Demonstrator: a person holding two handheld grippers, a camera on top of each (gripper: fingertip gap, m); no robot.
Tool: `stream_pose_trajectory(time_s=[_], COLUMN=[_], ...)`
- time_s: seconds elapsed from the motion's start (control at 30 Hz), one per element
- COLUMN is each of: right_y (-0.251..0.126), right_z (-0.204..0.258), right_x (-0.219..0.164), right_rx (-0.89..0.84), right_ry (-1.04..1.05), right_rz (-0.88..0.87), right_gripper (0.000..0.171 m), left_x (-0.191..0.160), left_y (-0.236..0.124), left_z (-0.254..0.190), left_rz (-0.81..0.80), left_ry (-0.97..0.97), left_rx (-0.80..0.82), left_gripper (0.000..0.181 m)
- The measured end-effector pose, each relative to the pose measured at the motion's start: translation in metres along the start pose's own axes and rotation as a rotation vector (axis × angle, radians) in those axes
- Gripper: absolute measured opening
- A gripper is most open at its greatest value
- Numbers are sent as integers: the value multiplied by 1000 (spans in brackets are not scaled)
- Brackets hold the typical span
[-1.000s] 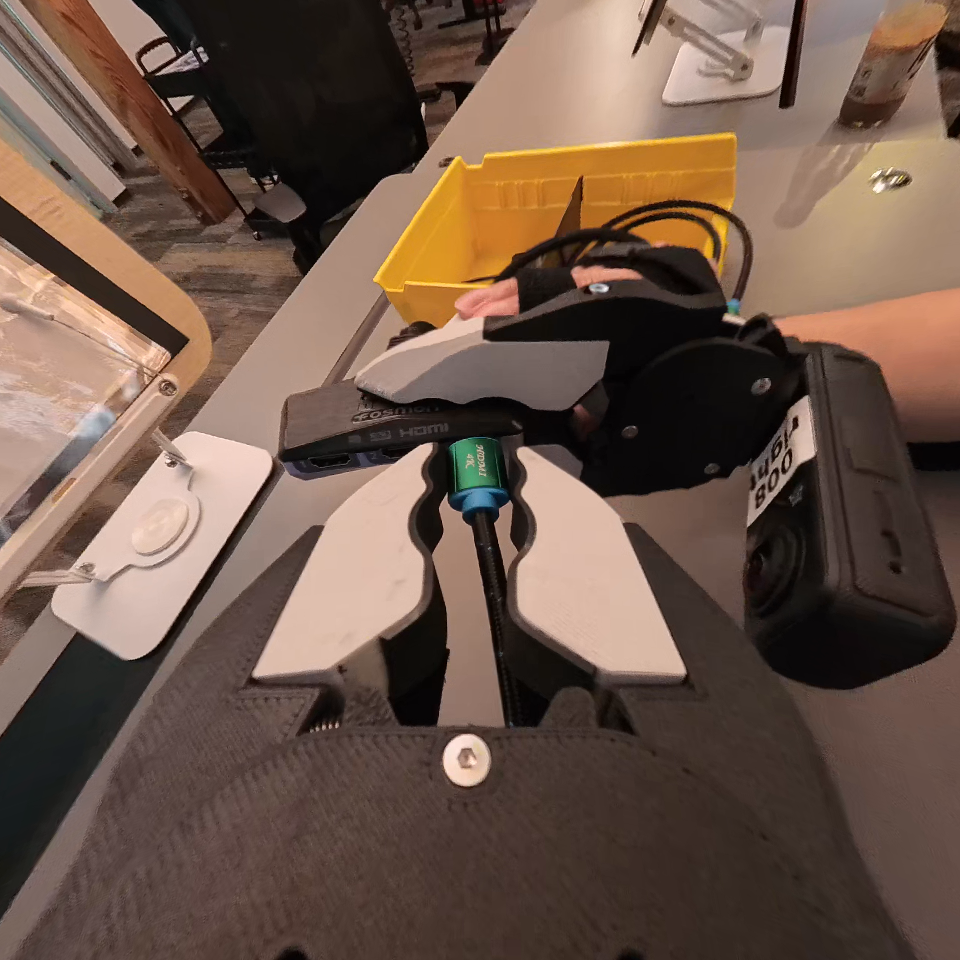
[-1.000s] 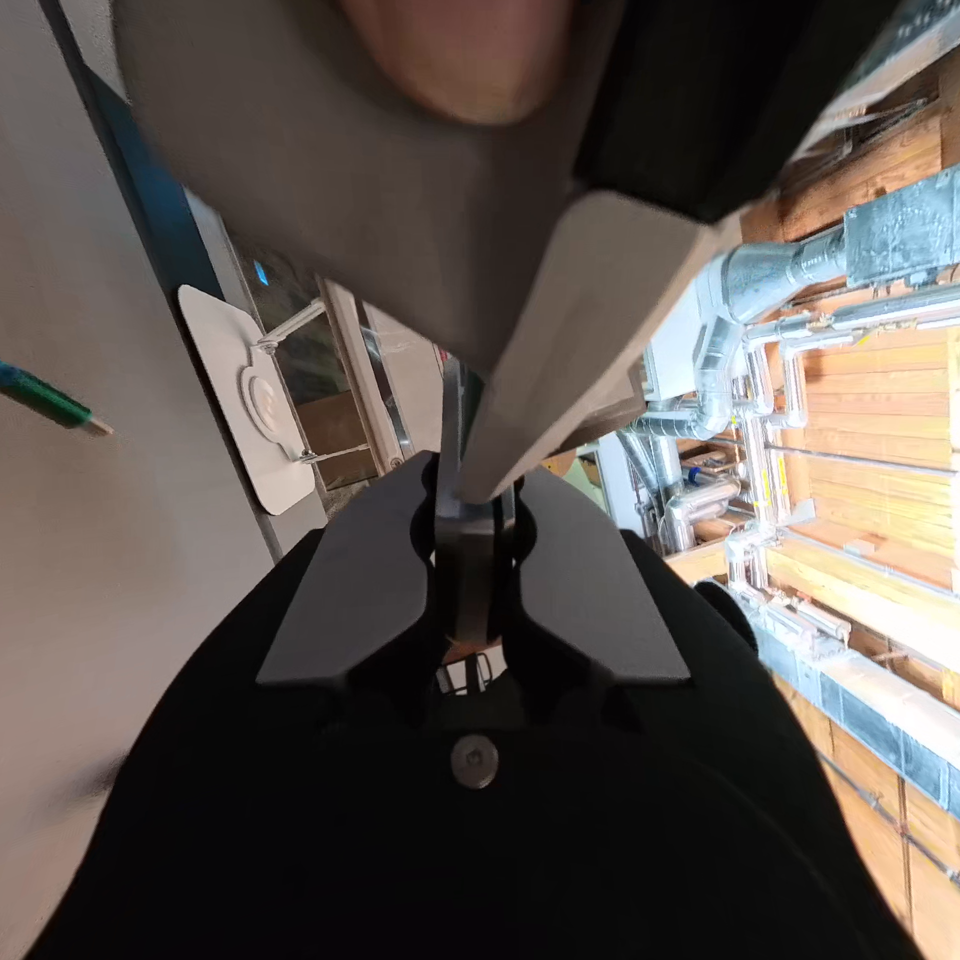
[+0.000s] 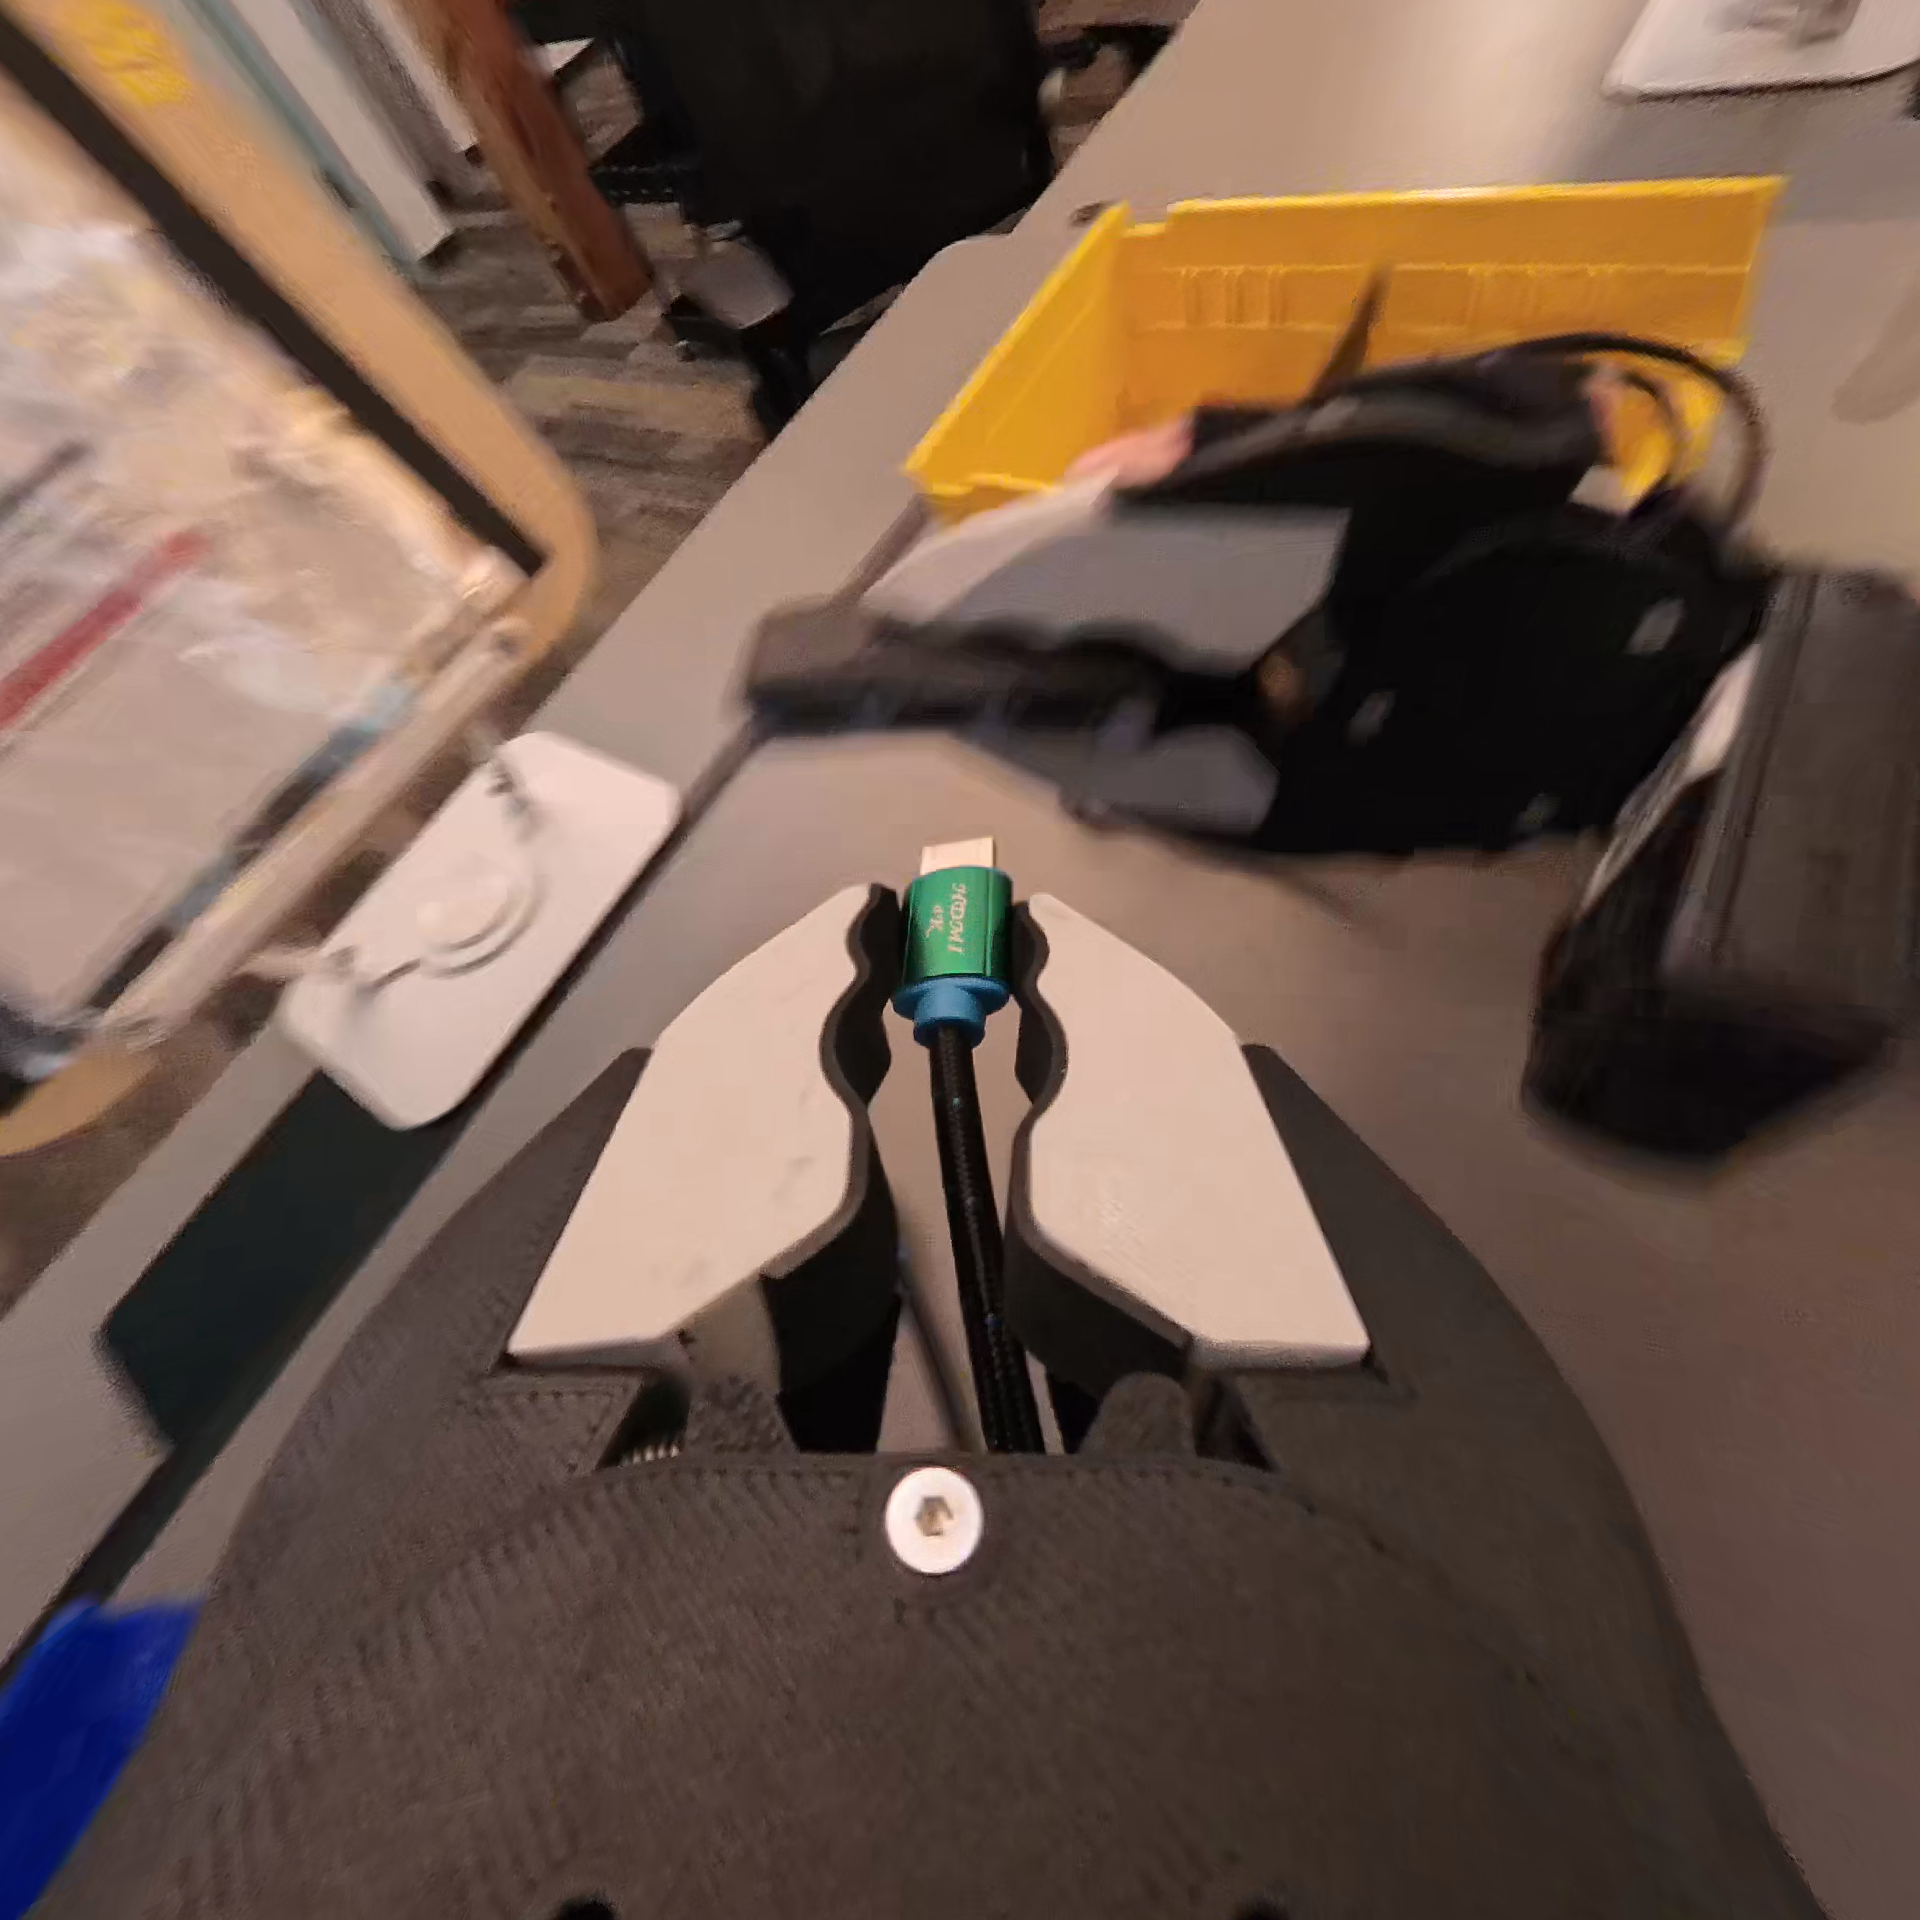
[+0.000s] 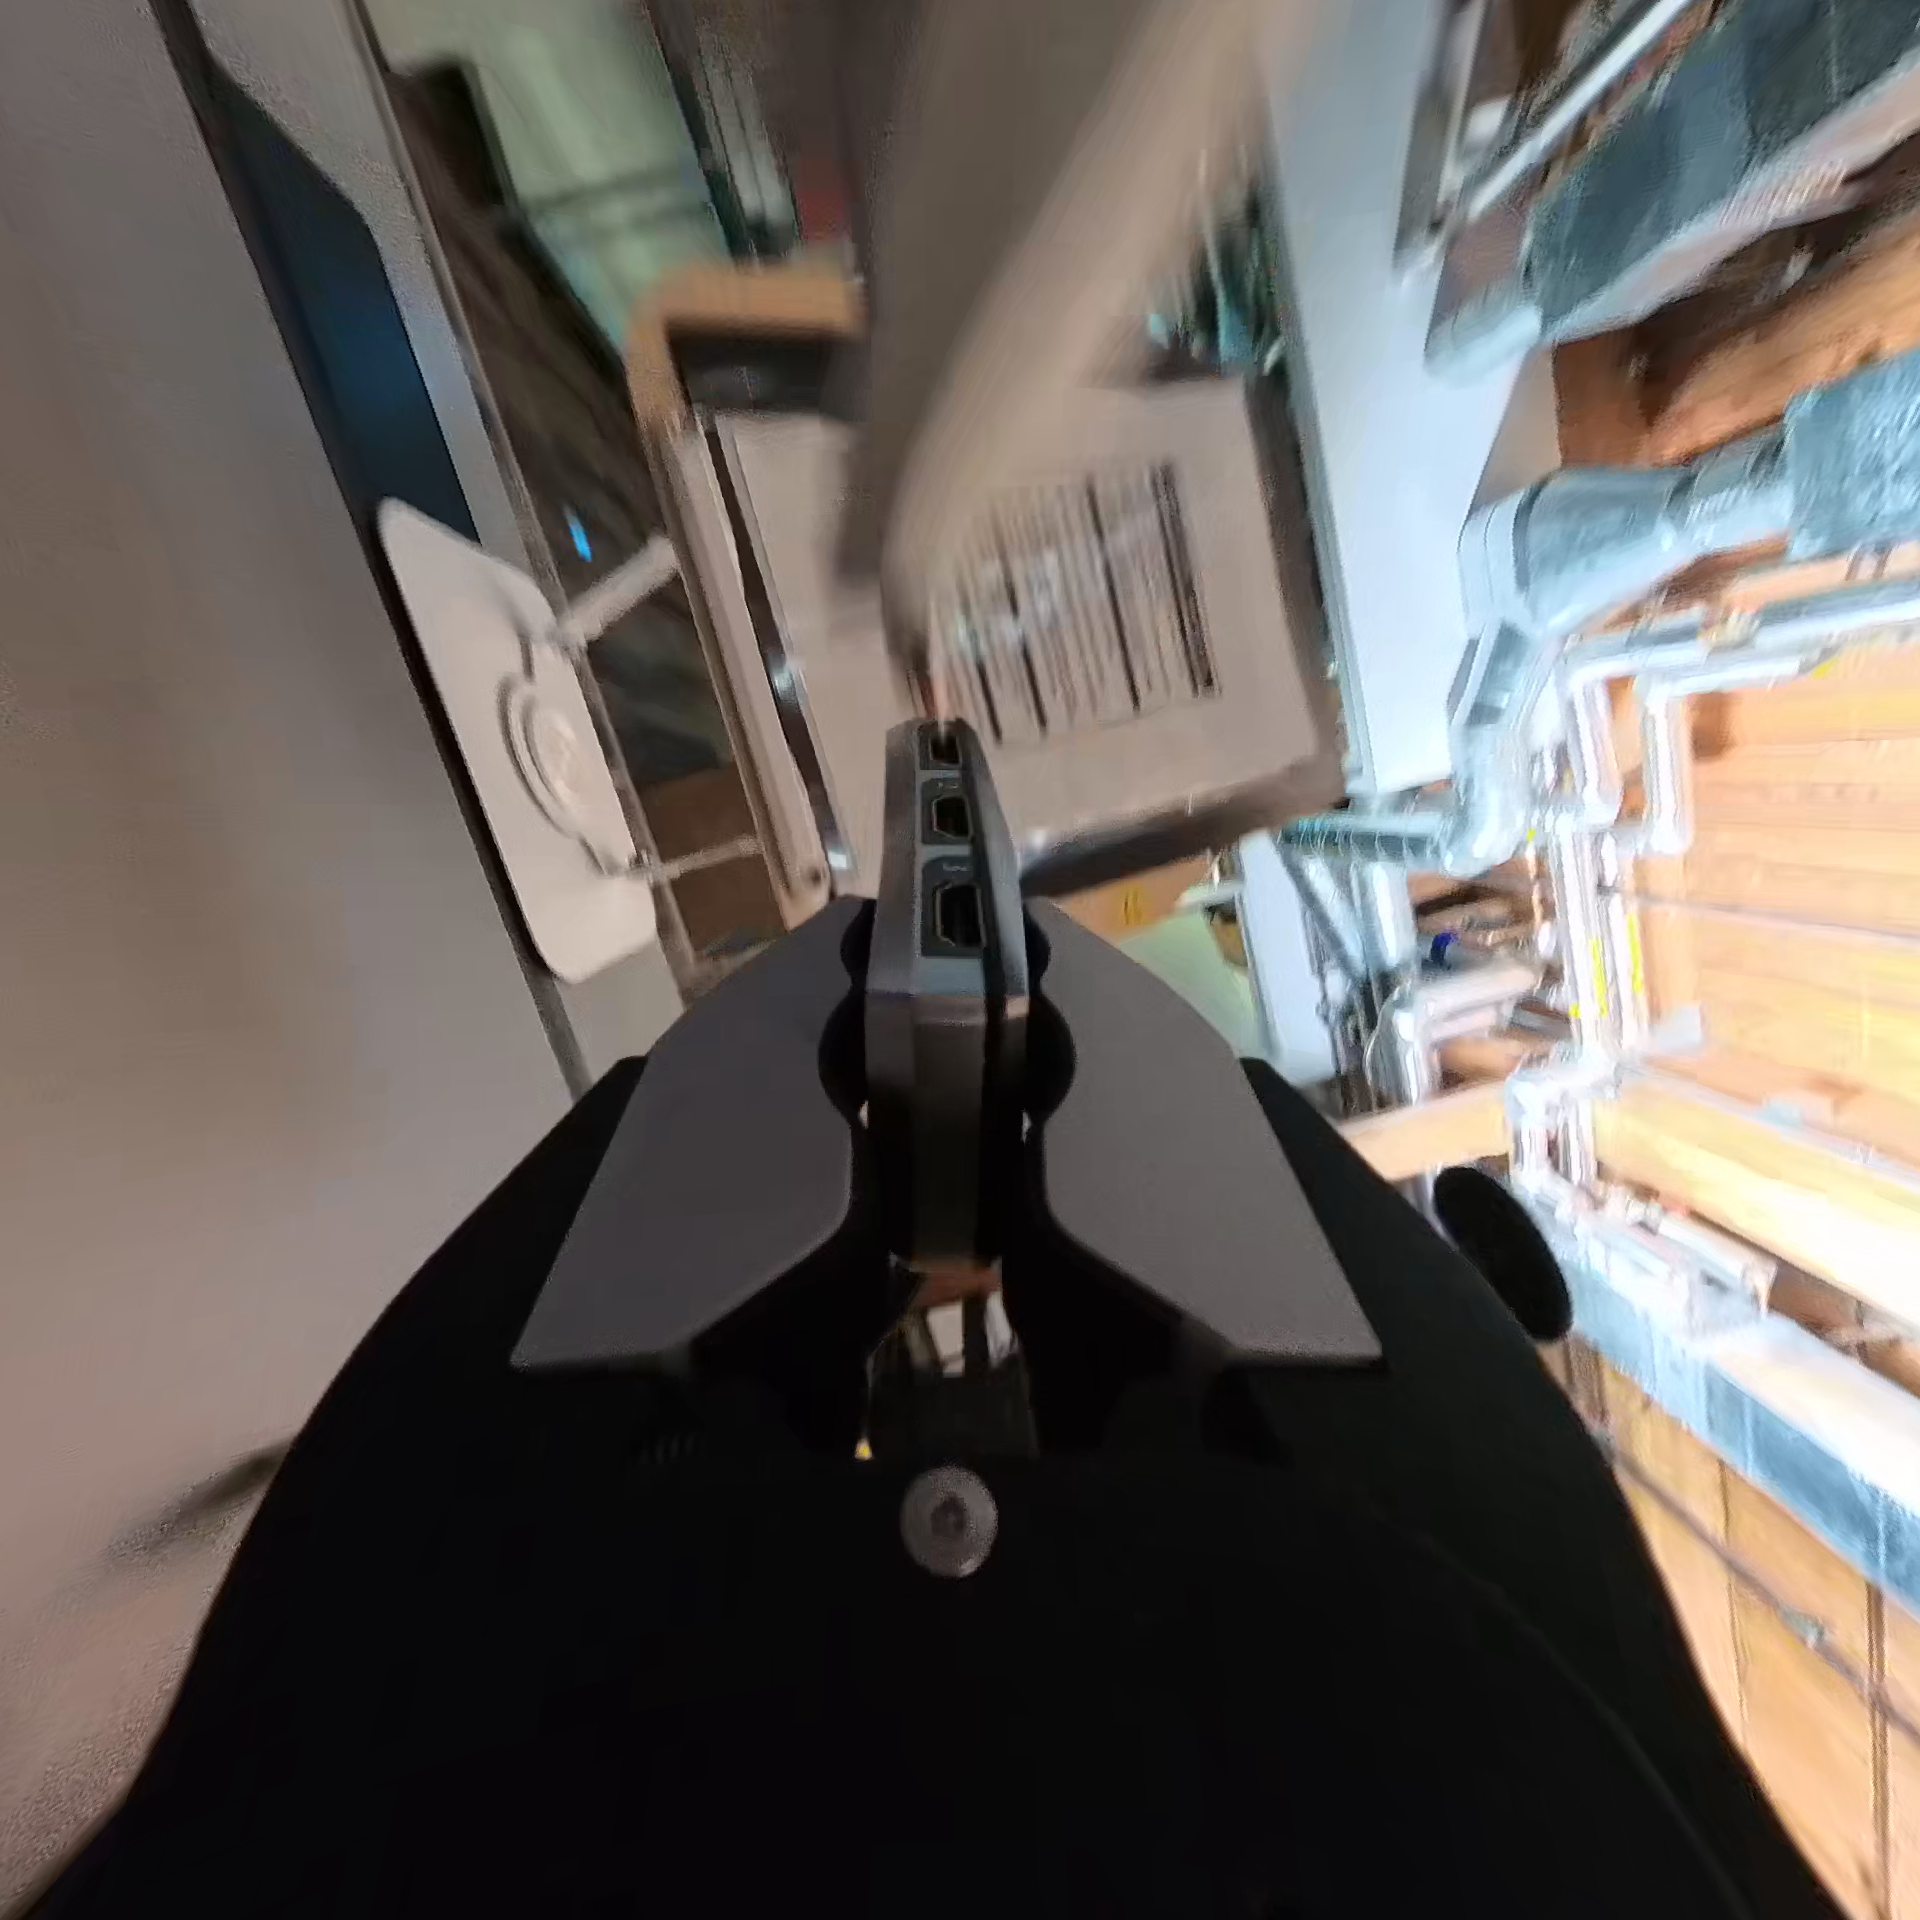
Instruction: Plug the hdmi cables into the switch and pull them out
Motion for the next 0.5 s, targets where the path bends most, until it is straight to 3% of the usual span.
stream_pose_trajectory(time_s=[0.03, 0.13, 0.23, 0.5], right_y=[2, -8, -11, -20], right_z=[-7, -35, -44, -51], right_x=[-19, -44, -31, 6], right_rx=[-7, -36, -26, 144], right_ry=[45, 135, 162, 354], right_rz=[39, 18, -13, -187], right_gripper=[25, 24, 24, 23], left_x=[-3, 3, 7, 14], left_y=[-12, -69, -103, -102], left_z=[16, 49, 56, 46], left_rz=[1, -267, -355, -390], left_ry=[-22, -160, -142, -130], left_rx=[31, -111, -98, -155], left_gripper=[20, 20, 20, 20])
Point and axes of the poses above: each gripper's, where its closed fingertips meet, y out along the fingers, x out of its top, z = x × y across the jaws, the point moved 8 cm from there along -y, back along the fingers, and after that the axes turned 4 degrees about x, right-handed, at the moved point
